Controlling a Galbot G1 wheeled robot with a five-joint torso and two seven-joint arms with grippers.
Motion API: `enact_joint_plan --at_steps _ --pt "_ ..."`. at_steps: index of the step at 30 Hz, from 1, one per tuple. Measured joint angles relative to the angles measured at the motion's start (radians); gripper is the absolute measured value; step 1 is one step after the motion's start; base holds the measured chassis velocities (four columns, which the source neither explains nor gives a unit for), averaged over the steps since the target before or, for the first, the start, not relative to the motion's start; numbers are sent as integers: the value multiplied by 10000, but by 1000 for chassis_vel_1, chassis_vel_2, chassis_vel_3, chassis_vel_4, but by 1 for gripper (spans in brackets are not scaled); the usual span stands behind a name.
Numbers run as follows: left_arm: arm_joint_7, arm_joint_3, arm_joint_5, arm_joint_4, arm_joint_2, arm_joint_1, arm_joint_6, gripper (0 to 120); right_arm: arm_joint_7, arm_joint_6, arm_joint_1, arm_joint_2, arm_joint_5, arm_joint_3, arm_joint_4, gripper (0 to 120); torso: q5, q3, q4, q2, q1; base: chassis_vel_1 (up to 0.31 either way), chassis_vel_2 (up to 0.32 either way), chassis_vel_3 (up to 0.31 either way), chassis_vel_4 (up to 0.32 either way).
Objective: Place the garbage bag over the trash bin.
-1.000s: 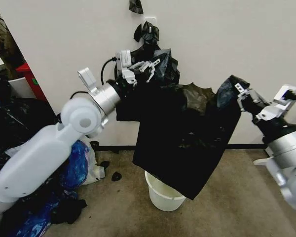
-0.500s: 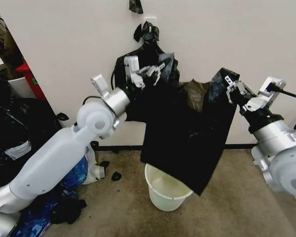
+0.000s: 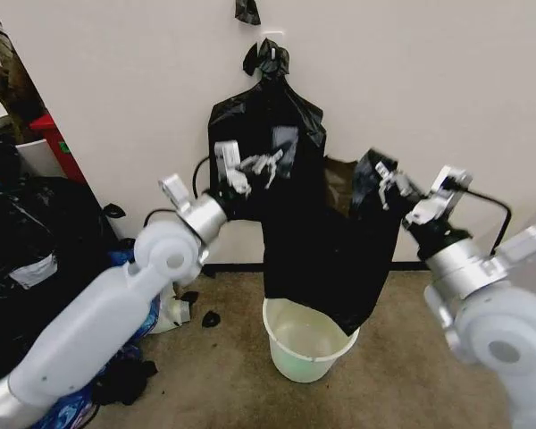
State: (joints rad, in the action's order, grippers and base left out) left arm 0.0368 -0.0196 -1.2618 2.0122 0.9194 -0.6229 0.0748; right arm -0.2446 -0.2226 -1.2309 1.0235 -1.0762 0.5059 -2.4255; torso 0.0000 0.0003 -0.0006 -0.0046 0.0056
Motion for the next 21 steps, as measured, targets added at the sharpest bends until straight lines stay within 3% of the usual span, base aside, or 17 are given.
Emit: enact_joint_plan --at_steps 5,12,21 --pt "65 199 152 122 -95 -409 -104 0 96 46 -801 414 423 -128 -3 0 2 0 -2 0 0 0 0 0 0" --pt "-17 909 749 752 -389 -2393 -221 0 56 93 -1985 825 691 -55 -526 0 -1 0 2 0 -1 0 0 0 0" --pt "-49 1055 1437 1085 -319 -3720 -413 0 -201 104 -2600 1198 843 36 -733 0 1 0 1 0 -1 0 0 0 0"
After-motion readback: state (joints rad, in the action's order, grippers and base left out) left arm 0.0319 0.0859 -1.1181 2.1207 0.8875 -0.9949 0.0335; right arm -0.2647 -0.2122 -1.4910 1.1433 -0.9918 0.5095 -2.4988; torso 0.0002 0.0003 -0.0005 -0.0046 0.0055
